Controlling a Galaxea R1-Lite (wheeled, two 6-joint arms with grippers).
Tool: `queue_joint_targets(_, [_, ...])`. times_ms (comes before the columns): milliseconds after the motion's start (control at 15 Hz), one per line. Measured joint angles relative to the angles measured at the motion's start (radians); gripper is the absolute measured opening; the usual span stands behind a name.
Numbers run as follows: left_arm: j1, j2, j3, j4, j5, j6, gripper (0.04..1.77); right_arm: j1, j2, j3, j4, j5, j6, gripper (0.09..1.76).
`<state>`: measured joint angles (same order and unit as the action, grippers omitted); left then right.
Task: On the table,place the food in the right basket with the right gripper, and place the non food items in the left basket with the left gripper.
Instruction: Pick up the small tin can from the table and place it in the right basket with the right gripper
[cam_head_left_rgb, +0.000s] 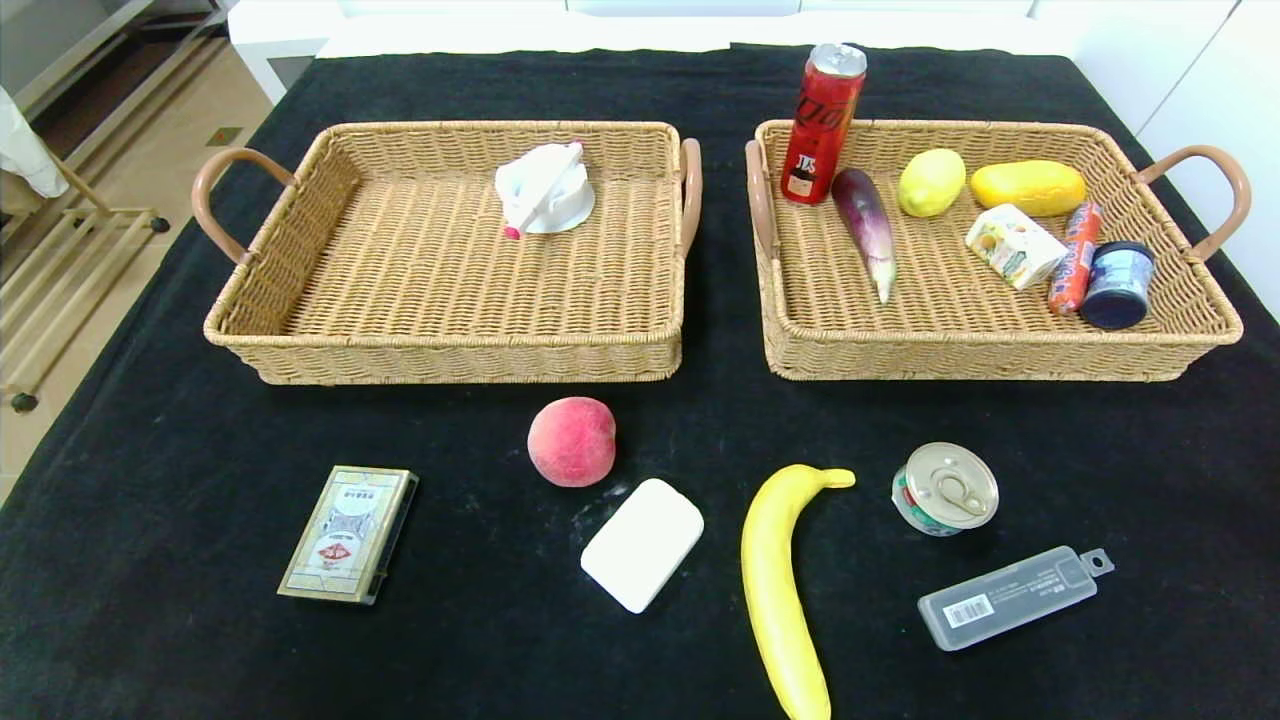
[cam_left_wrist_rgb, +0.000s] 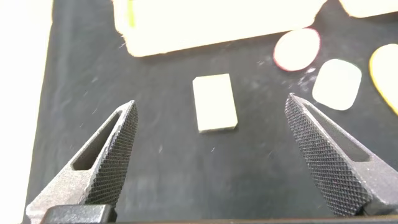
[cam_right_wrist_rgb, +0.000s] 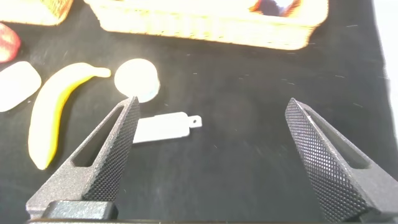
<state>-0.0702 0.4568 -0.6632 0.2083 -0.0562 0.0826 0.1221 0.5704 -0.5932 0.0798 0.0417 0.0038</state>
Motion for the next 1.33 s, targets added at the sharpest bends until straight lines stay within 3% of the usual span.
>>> queue_joint_targets(267, [-0.015,0.188,-0.098,-0.004,-0.153,0.001,1.72,0.028,0.219,-0.082,-0.057,0.036,-0.015,1.71])
queue_joint_targets(467, [-0.023,0.304,-0.14,-0.012,-0.222,0.025,1.72,0.04,0.331,-0.099,-0.072,0.11,-0.075,1.71])
queue_joint_targets(600, [-0.052,0.367,-0.158,-0.016,-0.234,0.049,1.72,0.062,0.384,-0.112,-0.071,0.127,-0.08,1.71])
queue_joint_targets(800, [-0.152,0.458,-0.184,-0.025,-0.232,0.07,1.72,0.097,0.453,-0.127,-0.075,0.126,-0.081,1.71])
queue_joint_targets(1067, [-0.276,0.563,-0.195,-0.116,-0.224,0.101,1.72,0.118,0.519,-0.139,-0.077,0.123,-0.081,1.71])
queue_joint_targets(1333, [-0.347,0.631,-0.208,-0.136,-0.224,0.111,1.72,0.141,0.577,-0.143,-0.079,0.12,-0.081,1.71])
